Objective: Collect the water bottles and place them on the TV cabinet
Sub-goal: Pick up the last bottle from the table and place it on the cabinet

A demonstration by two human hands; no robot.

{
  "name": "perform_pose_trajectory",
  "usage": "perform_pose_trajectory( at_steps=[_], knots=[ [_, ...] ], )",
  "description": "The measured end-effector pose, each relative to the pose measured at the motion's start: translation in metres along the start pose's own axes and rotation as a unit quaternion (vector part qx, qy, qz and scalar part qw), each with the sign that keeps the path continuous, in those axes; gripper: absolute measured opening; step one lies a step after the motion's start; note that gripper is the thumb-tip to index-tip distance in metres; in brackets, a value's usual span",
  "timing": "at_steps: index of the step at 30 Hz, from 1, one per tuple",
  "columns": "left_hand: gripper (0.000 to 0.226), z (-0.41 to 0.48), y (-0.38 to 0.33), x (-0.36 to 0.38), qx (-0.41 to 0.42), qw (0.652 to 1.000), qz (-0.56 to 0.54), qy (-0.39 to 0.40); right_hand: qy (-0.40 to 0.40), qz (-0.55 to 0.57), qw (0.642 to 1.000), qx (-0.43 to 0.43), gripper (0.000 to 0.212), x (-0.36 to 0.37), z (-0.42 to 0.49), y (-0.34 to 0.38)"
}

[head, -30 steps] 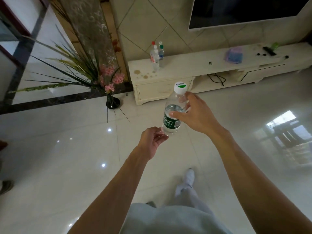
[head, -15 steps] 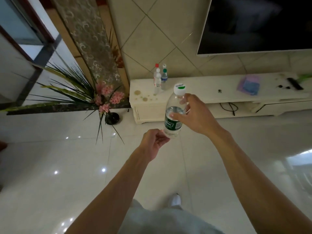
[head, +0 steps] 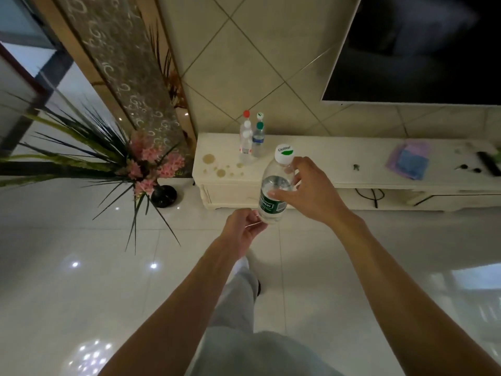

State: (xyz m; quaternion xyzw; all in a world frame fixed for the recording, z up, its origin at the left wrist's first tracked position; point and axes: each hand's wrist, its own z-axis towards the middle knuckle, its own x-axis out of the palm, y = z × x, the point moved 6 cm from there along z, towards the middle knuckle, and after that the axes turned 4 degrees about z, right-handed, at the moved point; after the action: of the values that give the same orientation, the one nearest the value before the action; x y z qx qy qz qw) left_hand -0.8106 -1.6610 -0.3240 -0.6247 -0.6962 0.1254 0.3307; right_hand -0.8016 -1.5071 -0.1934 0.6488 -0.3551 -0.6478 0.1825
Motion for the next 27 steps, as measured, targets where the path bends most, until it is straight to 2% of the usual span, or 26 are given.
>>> perform_pose_trajectory(
  at_steps=[6,10,16,27],
  knots=[
    [0.014,0.105,-0.048,0.050,-0.038,0.998,-0.057,-0.014,0.002,-0.004,0.999,0.038,0.069,-0.019,0.107,-0.024],
    [0.033,0.158,-0.081,0.078,-0.073,0.993,-0.088,-0.014,0.014,-0.027,0.997,0.066,0.072,-0.029,0.178,-0.037],
    [0.021,0.212,-0.119,0.086,-0.081,0.989,-0.122,-0.030,0.013,-0.009,0.996,0.093,0.074,-0.016,0.251,-0.059],
    [0.009,0.329,-0.119,0.096,-0.107,0.974,-0.169,-0.106,0.086,0.029,0.992,0.086,0.061,0.040,0.369,-0.118]
  ],
)
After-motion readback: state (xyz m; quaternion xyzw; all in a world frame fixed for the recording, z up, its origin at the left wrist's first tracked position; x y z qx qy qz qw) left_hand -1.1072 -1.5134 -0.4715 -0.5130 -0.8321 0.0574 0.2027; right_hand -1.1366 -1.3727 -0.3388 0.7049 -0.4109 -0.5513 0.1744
